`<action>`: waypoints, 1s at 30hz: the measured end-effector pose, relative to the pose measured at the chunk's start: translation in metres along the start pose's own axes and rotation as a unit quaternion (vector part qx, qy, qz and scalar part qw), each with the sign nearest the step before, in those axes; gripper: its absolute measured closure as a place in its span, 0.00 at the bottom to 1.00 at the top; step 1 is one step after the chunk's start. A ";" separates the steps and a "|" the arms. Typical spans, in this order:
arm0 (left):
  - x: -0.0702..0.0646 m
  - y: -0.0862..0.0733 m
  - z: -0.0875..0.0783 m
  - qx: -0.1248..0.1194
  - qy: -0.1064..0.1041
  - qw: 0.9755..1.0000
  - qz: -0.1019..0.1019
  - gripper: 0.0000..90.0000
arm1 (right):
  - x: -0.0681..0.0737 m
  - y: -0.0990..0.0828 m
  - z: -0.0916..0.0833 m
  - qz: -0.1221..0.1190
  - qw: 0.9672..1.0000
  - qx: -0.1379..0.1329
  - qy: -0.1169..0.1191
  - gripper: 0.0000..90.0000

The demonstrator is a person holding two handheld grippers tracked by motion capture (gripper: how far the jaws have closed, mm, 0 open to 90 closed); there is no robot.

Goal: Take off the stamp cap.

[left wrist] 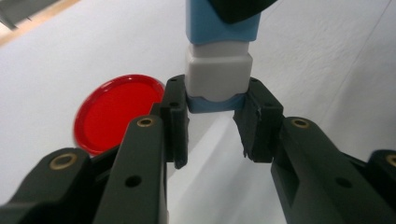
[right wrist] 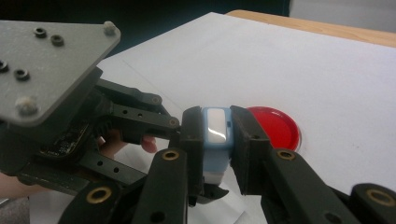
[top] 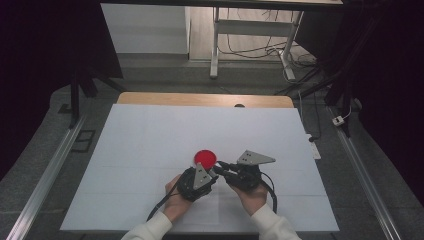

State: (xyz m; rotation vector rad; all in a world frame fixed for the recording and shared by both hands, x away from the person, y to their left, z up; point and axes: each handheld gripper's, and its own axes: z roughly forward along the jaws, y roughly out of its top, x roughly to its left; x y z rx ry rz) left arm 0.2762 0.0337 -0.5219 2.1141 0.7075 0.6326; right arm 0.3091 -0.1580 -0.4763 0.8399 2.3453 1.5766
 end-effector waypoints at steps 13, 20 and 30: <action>-0.001 0.000 -0.001 -0.001 0.016 1.000 0.022 0.73 | 0.000 0.000 0.000 0.001 1.000 -0.001 0.002 0.84; 0.002 -0.001 -0.001 -0.007 -0.010 1.000 -0.012 0.73 | 0.000 0.000 -0.001 0.003 1.000 -0.003 0.001 0.84; -0.003 0.000 -0.002 0.004 0.028 0.999 0.038 0.73 | 0.000 0.001 0.000 0.002 1.000 0.003 0.003 0.84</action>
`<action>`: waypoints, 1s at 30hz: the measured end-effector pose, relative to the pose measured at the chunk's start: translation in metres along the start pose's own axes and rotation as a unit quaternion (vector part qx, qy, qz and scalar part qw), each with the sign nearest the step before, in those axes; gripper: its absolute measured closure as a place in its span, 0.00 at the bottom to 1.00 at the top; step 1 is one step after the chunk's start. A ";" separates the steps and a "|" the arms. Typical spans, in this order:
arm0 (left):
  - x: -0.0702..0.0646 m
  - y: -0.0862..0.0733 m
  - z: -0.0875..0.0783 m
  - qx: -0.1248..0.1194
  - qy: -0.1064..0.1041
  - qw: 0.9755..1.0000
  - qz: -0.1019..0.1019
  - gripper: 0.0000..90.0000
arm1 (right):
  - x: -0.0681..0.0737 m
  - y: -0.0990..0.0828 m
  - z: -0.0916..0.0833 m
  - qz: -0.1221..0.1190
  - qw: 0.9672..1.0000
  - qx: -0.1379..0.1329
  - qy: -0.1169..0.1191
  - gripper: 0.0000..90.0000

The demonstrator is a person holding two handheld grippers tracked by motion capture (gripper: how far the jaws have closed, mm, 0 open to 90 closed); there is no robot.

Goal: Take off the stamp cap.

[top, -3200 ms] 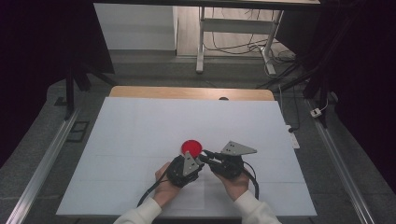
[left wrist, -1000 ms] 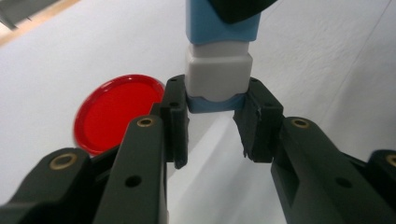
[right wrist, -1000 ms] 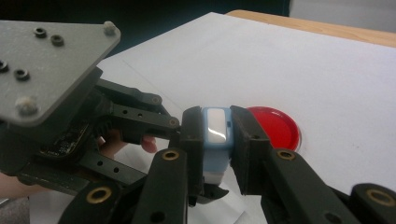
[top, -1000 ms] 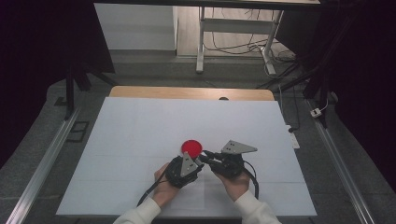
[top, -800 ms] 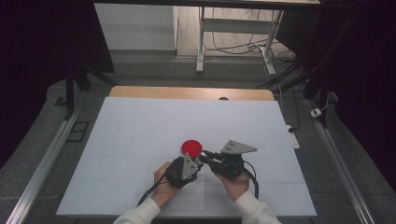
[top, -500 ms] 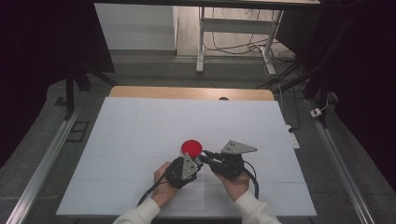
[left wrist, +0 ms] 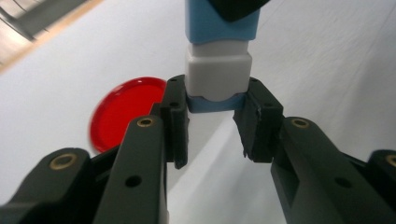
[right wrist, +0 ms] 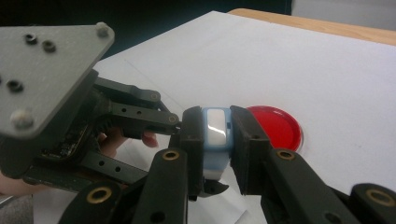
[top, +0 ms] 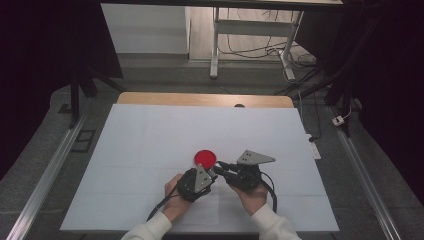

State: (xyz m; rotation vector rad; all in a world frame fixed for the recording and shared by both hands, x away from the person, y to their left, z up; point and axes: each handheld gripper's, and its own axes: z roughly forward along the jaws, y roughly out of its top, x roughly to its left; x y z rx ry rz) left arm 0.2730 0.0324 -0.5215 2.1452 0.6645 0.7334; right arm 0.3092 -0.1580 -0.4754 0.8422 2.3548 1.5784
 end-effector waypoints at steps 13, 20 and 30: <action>0.007 -0.004 -0.001 0.004 -0.027 0.998 -0.051 0.73 | -0.012 0.013 -0.027 0.016 0.998 -0.056 -0.017 0.84; 0.018 -0.008 -0.007 0.000 -0.024 0.998 -0.064 0.73 | -0.014 0.012 -0.024 0.018 0.998 -0.049 -0.015 0.84; 0.031 -0.014 -0.022 -0.012 -0.034 0.996 -0.083 0.73 | -0.016 0.010 -0.023 0.018 0.999 -0.046 -0.013 0.84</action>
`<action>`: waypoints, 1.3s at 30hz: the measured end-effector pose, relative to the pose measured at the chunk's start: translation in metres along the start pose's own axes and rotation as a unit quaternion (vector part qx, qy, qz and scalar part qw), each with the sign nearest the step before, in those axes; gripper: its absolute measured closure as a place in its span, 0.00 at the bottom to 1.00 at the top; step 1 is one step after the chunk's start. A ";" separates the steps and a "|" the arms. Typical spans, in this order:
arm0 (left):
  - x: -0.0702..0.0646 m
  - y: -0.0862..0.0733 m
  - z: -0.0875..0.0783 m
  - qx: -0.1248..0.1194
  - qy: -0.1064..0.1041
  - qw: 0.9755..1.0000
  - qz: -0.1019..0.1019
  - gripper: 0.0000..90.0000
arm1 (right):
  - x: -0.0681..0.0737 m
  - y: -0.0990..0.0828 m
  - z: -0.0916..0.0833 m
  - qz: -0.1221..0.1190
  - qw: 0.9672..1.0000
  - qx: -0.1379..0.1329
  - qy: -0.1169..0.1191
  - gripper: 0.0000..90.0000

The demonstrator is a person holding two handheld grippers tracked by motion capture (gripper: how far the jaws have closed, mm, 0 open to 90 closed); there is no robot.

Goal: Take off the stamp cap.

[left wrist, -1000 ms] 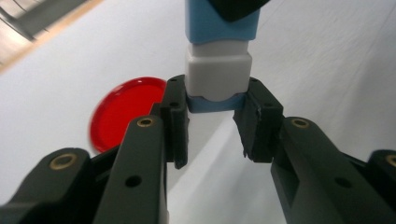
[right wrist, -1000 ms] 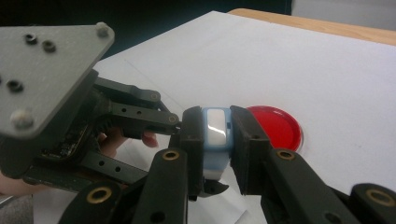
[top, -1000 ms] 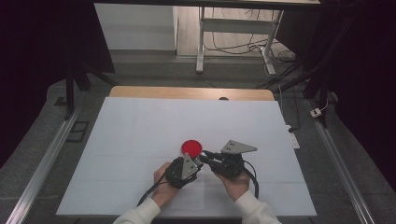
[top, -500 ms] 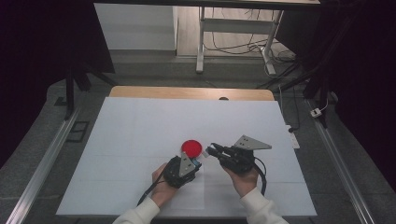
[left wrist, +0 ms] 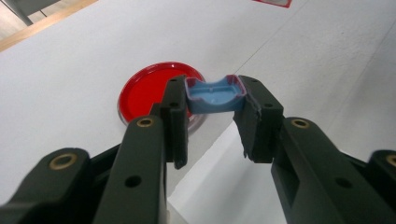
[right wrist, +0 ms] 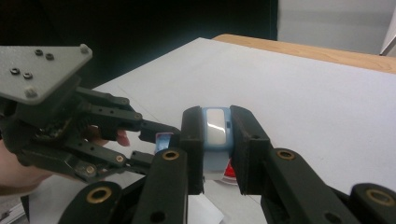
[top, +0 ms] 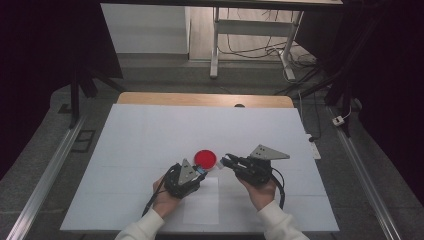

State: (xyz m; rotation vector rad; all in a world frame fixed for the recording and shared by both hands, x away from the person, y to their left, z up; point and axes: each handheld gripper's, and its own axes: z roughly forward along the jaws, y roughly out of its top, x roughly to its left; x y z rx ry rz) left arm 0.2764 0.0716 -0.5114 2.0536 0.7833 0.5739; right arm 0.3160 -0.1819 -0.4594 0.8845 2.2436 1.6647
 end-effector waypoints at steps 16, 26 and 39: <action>0.019 -0.015 -0.035 0.003 -0.008 1.000 -0.011 0.73 | -0.002 -0.001 -0.001 -0.016 1.000 0.000 0.004 0.84; 0.033 -0.031 -0.054 0.002 0.009 0.999 -0.036 0.73 | -0.002 -0.001 0.000 -0.025 1.000 0.006 0.007 0.84; 0.053 -0.065 -0.092 0.014 0.039 0.997 -0.059 0.72 | -0.002 0.000 0.001 -0.044 0.999 0.010 0.006 0.84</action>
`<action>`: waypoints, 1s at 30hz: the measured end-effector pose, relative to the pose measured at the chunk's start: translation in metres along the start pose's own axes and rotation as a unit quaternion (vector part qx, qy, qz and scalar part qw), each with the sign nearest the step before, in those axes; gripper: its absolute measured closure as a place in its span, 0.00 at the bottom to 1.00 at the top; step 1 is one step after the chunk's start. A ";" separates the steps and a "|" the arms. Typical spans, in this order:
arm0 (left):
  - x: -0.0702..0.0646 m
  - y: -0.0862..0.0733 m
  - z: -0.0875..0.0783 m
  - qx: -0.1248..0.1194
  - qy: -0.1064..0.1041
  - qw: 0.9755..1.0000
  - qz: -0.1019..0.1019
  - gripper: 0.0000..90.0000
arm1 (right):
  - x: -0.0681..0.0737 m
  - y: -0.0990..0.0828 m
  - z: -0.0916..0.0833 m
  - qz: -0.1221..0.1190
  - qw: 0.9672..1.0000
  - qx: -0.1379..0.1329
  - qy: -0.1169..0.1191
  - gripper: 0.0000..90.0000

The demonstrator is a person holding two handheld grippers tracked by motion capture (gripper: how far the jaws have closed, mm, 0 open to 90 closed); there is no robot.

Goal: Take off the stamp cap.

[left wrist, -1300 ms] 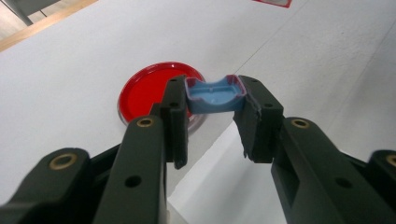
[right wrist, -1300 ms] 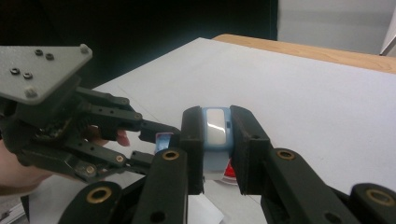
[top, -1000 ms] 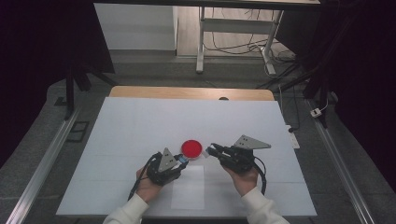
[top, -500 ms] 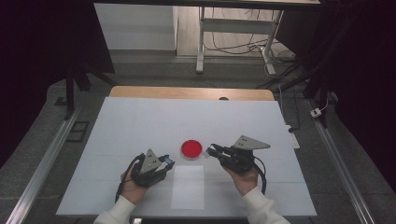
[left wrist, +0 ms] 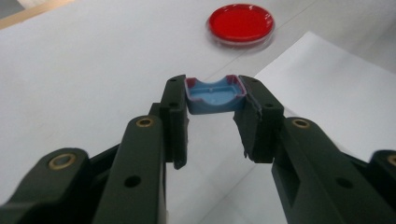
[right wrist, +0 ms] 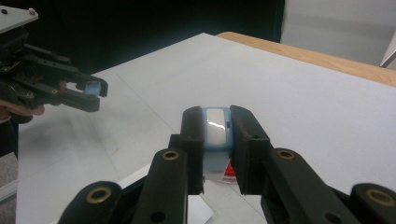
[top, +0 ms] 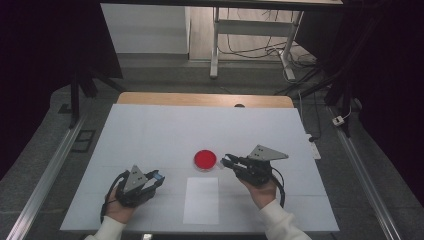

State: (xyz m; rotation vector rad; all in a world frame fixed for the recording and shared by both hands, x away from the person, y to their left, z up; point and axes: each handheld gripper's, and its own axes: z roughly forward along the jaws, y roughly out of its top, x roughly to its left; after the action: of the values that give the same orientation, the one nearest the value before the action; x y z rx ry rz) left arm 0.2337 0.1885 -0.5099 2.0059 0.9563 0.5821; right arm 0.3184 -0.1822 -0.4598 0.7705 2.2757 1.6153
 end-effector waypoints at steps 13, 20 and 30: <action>0.012 -0.016 -0.005 0.007 -0.006 1.000 -0.028 0.72 | -0.011 0.010 0.010 -0.021 1.000 0.020 0.005 0.84; 0.012 -0.016 -0.006 0.005 -0.007 1.000 -0.028 0.72 | -0.013 0.021 0.016 -0.039 0.999 0.037 0.004 0.84; 0.013 -0.017 -0.006 0.006 0.002 1.000 -0.028 0.72 | -0.017 0.029 0.030 -0.043 0.998 0.046 0.000 0.83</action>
State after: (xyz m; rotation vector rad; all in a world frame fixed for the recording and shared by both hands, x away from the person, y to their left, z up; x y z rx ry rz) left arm 0.2307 0.2081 -0.5202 1.9820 1.0175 0.5503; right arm 0.3551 -0.1606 -0.4449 0.6832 2.3638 1.4824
